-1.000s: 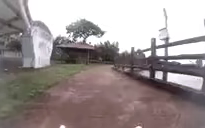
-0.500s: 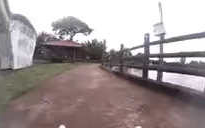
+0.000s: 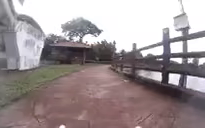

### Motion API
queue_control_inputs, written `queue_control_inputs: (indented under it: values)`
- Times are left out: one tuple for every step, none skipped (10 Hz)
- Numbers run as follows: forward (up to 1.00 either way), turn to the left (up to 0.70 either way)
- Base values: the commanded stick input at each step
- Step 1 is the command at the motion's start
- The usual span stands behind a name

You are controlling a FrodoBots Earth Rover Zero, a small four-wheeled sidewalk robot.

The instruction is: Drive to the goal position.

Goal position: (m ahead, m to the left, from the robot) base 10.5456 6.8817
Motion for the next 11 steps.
queue_control_inputs:
  values:
    - [1.0, 0.1]
    - [1.0, 0.1]
    - [1.0, 0.1]
    - [1.0, 0.1]
    - [1.0, 0.1]
    - [1.0, 0.1]
    - [1.0, 0.1]
    - [1.0, 0.1]
    - [1.0, 0.1]
    - [1.0, 0.06]
    - [1.0, -0.14]
